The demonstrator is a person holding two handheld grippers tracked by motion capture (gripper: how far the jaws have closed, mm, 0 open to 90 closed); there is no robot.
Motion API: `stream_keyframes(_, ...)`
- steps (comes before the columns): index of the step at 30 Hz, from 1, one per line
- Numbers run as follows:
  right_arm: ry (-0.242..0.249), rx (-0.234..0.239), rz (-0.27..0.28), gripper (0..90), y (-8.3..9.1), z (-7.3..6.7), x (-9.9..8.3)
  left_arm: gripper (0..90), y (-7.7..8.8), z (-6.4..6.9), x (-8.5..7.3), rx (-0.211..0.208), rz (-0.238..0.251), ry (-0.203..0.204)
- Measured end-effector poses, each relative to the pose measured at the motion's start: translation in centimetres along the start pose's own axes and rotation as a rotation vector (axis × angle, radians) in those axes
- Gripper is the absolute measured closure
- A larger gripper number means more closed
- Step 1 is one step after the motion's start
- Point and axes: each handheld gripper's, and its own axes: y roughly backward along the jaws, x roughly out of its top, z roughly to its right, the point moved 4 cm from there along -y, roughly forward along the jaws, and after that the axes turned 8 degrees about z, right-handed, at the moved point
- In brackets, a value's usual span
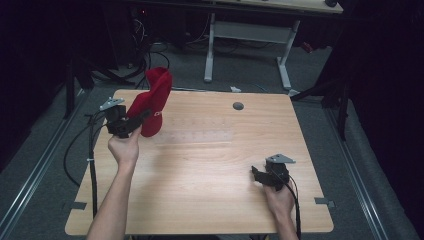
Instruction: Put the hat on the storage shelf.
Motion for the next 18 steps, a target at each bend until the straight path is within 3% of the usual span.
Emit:
stream_keyframes(5,0.000,0.000,0.000,35.5,0.0,0.0,0.0,79.5,0.0,0.4,-0.4,-0.004,-0.001,0.022)
stream_keyframes(18,0.000,0.000,0.000,35.4,0.0,0.0,0.0,79.4,-0.4,1.5,-0.9,-0.038,-0.015,0.139)
